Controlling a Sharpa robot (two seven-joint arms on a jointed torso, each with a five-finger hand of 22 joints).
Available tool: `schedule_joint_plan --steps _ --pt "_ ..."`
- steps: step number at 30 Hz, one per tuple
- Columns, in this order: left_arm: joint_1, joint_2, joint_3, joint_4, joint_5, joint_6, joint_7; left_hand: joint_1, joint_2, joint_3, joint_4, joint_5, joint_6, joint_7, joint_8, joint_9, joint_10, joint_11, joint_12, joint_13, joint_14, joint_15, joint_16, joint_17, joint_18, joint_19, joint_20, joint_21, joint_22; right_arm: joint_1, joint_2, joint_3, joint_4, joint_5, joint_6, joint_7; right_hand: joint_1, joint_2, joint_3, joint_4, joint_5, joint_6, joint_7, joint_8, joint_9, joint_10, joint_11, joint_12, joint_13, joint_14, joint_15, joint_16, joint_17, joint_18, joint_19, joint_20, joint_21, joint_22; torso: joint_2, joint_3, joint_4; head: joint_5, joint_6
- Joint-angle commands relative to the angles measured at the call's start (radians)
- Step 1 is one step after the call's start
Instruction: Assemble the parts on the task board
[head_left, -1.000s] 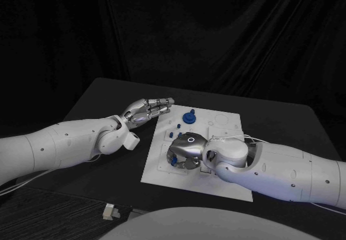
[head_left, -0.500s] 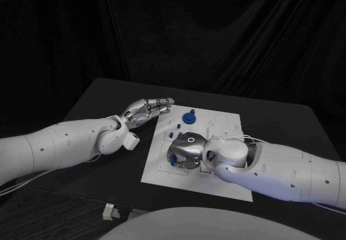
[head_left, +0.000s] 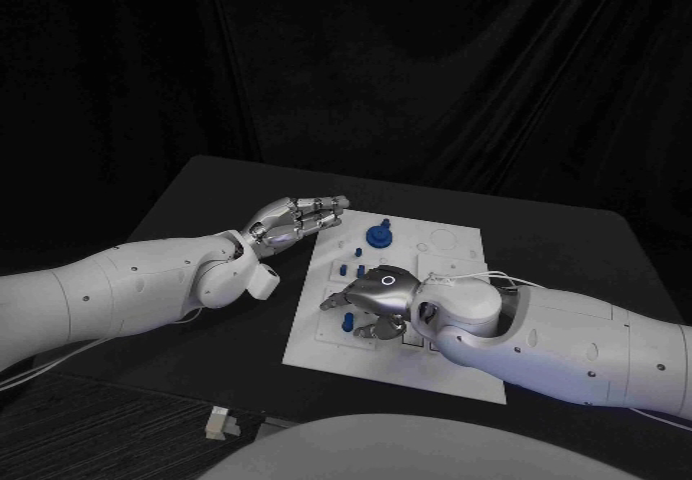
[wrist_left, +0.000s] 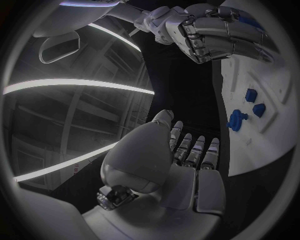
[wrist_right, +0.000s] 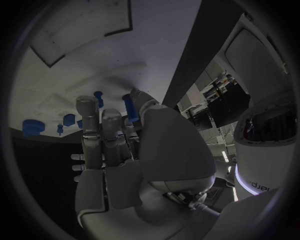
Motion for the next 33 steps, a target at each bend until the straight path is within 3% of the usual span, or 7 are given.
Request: schedule_joint_plan --steps 1,16,19,20,21,25,33 --pt "-0.001 0.000 0.001 0.001 0.008 0.010 0.097 -0.001 -0.002 0.008 0.000 0.005 -0.007 0.004 0.005 0.000 -0.004 -0.001 -0.004 -0.001 0.001 0.005 0.004 0.002 -0.017 0.008 -0.001 0.000 -0.001 0.003 -0.013 0.000 0.011 -0.013 -0.044 -0.017 -0.005 -0.004 -0.018 0.011 -0.012 -0.008 0.001 -0.001 -0.005 -0.027 0.002 -0.005 -0.002 -0.013 0.002 -0.011 -0.014 0.010 -0.013 0.001 -0.025 0.068 0.000 0.0002 0.0001 0.003 0.000" --pt "-0.001 -0.001 0.001 -0.001 0.008 0.010 0.098 -0.002 -0.002 0.009 0.000 0.005 -0.007 0.003 0.005 0.000 -0.004 0.000 -0.003 -0.001 0.001 0.005 0.004 0.002 -0.017 0.009 -0.001 0.001 -0.001 0.151 -0.245 0.000 0.202 0.118 -0.360 0.056 0.026 0.005 -0.076 0.153 -0.060 0.184 0.032 0.050 0.005 0.047 -0.026 0.154 0.025 0.026 -0.017 0.045 0.043 0.003 0.028 -0.014 0.016 0.082 0.000 0.0002 -0.0008 0.003 0.000" --pt "-0.001 0.000 0.001 -0.002 0.008 0.010 0.098 -0.002 -0.002 0.009 0.000 0.005 -0.007 0.003 0.005 0.000 -0.004 0.000 -0.003 -0.001 0.001 0.005 0.004 0.002 -0.017 0.009 -0.001 0.001 -0.001 0.180 -0.301 0.000 0.227 0.177 -0.394 0.067 0.035 0.015 -0.090 0.117 -0.040 0.257 0.065 0.078 0.015 0.247 -0.074 0.477 0.205 -0.014 -0.040 -0.003 -0.014 0.011 -0.002 -0.027 -0.056 0.067 0.000 0.0000 -0.0006 -0.002 0.000" --pt "-0.001 0.000 0.001 -0.003 0.008 0.009 0.098 -0.002 -0.002 0.009 0.000 0.005 -0.007 0.003 0.005 0.000 -0.004 0.000 -0.003 -0.001 0.001 0.005 0.004 0.002 -0.017 0.009 -0.001 0.001 -0.001 0.186 -0.317 0.000 0.232 0.192 -0.396 0.065 0.026 0.047 -0.090 0.113 -0.034 0.264 0.065 0.072 0.014 0.114 -0.071 0.665 0.355 -0.015 -0.061 -0.011 -0.022 0.004 -0.007 -0.025 -0.071 0.066 -0.001 0.0000 -0.0009 -0.002 0.000" --pt "-0.002 0.000 0.001 -0.003 0.008 0.009 0.098 -0.002 -0.002 0.009 0.000 0.005 -0.007 0.003 0.005 0.000 -0.004 0.000 -0.003 -0.001 0.001 0.005 0.004 0.002 -0.017 0.009 -0.001 0.001 -0.001 0.191 -0.331 0.000 0.235 0.204 -0.393 0.060 0.024 0.045 -0.098 0.103 -0.036 0.293 0.074 0.083 0.020 0.120 -0.095 0.814 0.455 -0.021 -0.049 -0.022 -0.035 0.013 -0.012 -0.038 -0.095 0.062 -0.001 -0.0002 -0.0009 -0.002 0.000" --pt "-0.002 -0.002 0.001 -0.002 0.008 0.009 0.098 -0.002 -0.003 0.010 -0.001 0.005 -0.007 0.003 0.005 0.000 -0.004 0.000 -0.002 -0.001 0.001 0.005 0.004 0.002 -0.017 0.009 -0.001 0.001 0.000 0.200 -0.387 -0.001 0.237 0.238 -0.291 -0.030 -0.070 0.056 -0.127 0.168 -0.040 0.384 0.079 0.111 0.055 0.843 -0.127 1.434 1.488 0.214 -0.065 0.397 0.571 -0.049 0.137 -0.059 0.349 0.154 -0.002 -0.0007 -0.0016 -0.003 0.000" --pt "-0.002 -0.001 0.001 -0.003 0.008 0.010 0.099 -0.002 -0.003 0.010 -0.001 0.005 -0.007 0.003 0.005 0.000 -0.004 0.000 -0.002 -0.001 0.001 0.005 0.004 0.002 -0.017 0.009 -0.001 0.001 0.000 0.170 -0.429 -0.001 0.212 0.256 -0.068 -0.241 -0.468 0.070 -0.149 0.200 -0.101 0.553 0.060 0.162 0.115 0.861 -0.130 1.438 1.504 0.249 -0.075 0.447 0.657 -0.093 0.221 -0.073 0.652 0.211 0.001 0.0004 0.0004 -0.011 0.000"
